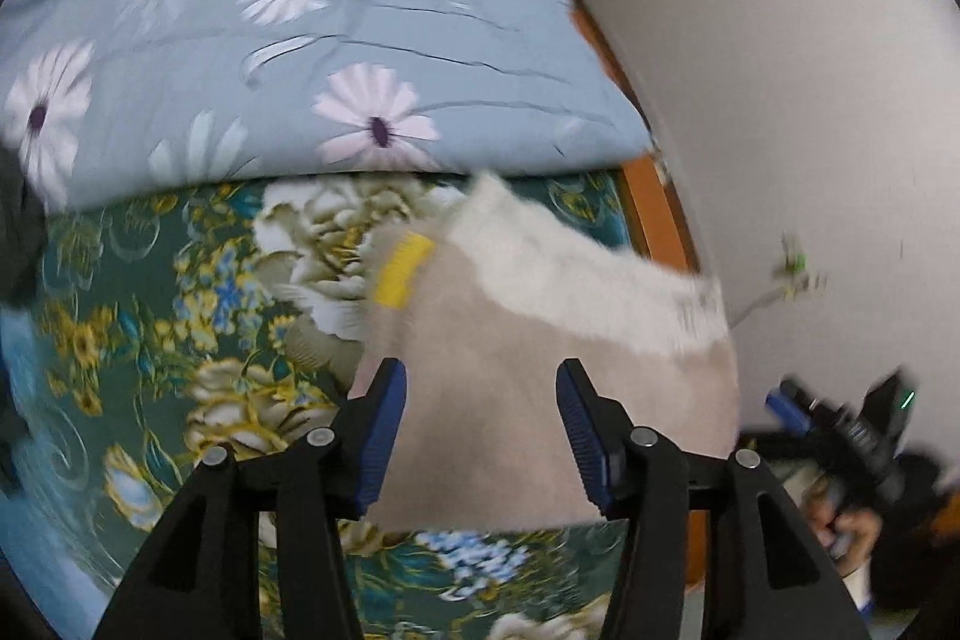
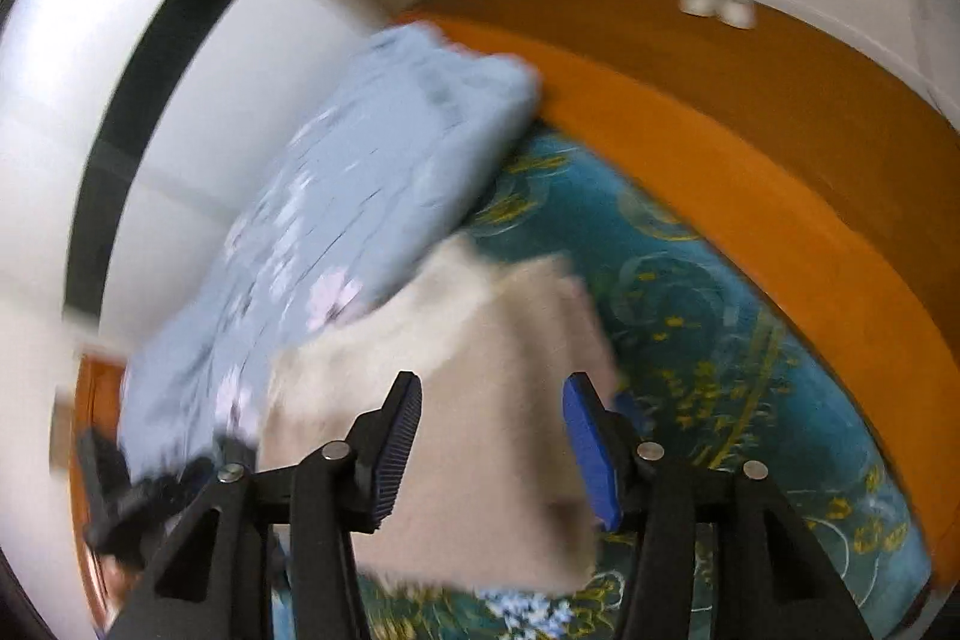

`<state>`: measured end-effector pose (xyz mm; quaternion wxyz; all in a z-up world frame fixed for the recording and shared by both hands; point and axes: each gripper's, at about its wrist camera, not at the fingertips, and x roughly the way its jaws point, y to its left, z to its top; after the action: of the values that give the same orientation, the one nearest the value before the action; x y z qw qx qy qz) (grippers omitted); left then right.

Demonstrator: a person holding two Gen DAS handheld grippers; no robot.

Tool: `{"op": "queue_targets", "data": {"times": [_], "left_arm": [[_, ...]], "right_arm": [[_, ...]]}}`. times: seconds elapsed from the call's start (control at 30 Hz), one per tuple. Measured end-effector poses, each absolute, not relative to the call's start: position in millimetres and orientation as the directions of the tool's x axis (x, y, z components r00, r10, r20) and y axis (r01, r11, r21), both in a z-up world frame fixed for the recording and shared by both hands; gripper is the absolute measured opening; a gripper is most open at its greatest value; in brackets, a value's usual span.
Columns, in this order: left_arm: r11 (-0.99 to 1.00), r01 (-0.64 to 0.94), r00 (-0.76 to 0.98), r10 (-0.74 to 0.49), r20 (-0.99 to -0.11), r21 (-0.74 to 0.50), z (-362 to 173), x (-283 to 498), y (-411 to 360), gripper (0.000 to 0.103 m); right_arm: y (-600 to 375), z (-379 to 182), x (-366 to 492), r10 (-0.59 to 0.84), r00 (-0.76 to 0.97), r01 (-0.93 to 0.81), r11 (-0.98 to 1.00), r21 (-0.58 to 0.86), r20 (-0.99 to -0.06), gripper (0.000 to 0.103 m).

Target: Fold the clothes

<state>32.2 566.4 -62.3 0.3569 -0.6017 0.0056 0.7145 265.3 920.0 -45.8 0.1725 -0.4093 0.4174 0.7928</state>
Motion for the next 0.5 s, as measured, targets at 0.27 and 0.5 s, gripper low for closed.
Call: {"op": "queue_targets", "data": {"times": [0.27,0.5], "left_arm": [[-0.707,-0.625,0.000,0.425,-0.905,-0.332,-93.4,37.4,626.8,0.053],[-0.746,-0.570,0.026,0.402,-0.915,-0.344,-133.8,17.4,637.5,0.053]], "right_arm": [[902.3,-93.4,224.6,-0.098,-0.492,-0.629,-0.648,0.431,-0.865,0.054],[921.0,-126.3,203.8,-0.103,-0.462,-0.659,-0.625,0.418,-0.881,0.054]]}}
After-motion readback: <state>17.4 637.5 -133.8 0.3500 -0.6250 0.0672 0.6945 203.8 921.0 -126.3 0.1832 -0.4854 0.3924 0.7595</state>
